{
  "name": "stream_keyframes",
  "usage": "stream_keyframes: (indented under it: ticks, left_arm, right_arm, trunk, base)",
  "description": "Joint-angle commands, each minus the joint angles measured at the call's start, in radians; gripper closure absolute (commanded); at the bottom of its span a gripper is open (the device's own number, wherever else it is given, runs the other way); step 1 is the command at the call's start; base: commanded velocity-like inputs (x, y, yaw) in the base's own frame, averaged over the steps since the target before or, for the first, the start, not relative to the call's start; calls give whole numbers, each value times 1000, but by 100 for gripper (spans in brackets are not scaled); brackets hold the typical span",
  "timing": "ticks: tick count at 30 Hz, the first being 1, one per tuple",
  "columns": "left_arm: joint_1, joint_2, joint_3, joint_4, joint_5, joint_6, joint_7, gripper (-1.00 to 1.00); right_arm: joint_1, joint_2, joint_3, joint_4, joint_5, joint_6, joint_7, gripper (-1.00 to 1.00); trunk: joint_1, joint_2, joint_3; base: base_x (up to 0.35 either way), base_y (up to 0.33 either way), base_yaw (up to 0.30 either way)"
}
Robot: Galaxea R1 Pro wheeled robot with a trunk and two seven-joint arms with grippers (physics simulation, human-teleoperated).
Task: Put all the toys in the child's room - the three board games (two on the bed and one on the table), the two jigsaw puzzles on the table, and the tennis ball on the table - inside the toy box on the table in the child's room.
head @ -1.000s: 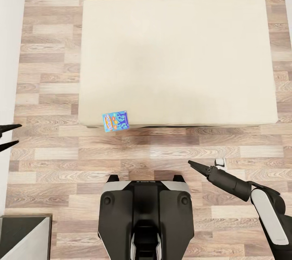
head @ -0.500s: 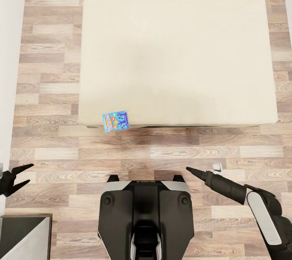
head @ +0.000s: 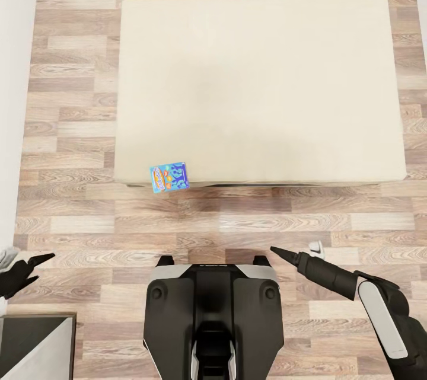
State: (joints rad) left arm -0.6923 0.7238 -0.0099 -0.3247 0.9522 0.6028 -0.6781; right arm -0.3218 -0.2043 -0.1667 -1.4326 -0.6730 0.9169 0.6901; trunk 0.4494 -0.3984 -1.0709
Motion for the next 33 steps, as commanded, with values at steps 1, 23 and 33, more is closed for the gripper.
stream_keyframes:
  ticks: [1, 23, 33]
  left_arm:
    - [-1, -2, -1, -2, 5, 3, 33, -100]
    - [-3, -112, -4, -134, 2, -54, 683, -100]
    - [-3, -117, -3, -137, 2, -57, 686, -100]
  right_arm:
    - [0, 0, -2, 0, 1, 5, 3, -100]
    - [0, 0, 5, 1, 1, -76, 2, -100]
    - [0, 0, 3, -1, 0, -78, 4, -100]
  trunk:
    - [1, -2, -1]
    - [1, -2, 27]
    - [1, -2, 44]
  base:
    - [0, 0, 0]
    - [0, 0, 0]
    - [0, 0, 0]
